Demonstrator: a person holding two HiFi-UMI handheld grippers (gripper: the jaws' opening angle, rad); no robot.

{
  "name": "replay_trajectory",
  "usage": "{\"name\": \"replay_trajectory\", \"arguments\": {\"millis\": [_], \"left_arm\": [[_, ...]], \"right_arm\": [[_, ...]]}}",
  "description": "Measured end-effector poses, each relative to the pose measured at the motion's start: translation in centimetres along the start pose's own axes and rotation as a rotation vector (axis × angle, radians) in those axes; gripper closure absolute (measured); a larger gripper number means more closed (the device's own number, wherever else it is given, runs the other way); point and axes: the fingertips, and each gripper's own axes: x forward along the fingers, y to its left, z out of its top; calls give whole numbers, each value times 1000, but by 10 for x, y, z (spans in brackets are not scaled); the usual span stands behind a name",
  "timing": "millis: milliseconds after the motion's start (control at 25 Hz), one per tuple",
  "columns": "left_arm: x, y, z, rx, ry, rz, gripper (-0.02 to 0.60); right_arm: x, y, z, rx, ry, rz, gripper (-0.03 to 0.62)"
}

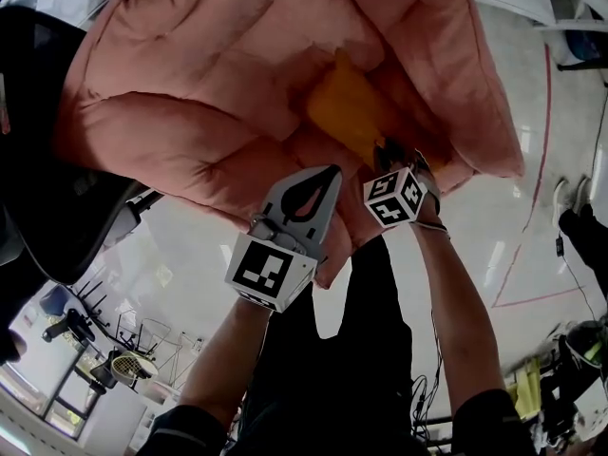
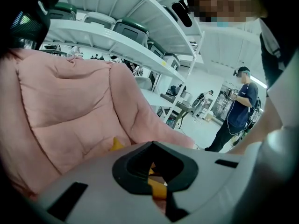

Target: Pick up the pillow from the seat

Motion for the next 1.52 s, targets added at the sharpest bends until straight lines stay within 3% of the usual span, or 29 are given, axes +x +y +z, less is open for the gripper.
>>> {"name": "replay_trajectory", "arguments": {"millis": [480, 840, 1160, 1520], "left_arm": [[-30, -12, 30, 25, -62, -14, 575], [-83, -31, 89, 62, -167, 7, 575], [-150, -50, 143, 39, -229, 38, 575], [-207, -70, 191, 77, -289, 29, 575]], "right_arm": [[-78, -14, 32, 161, -122, -23, 534], [-193, -30, 90, 283, -324, -92, 536], [-308, -20, 145, 323, -478, -161, 537], [-408, -18, 191, 333, -619, -251, 540]]}}
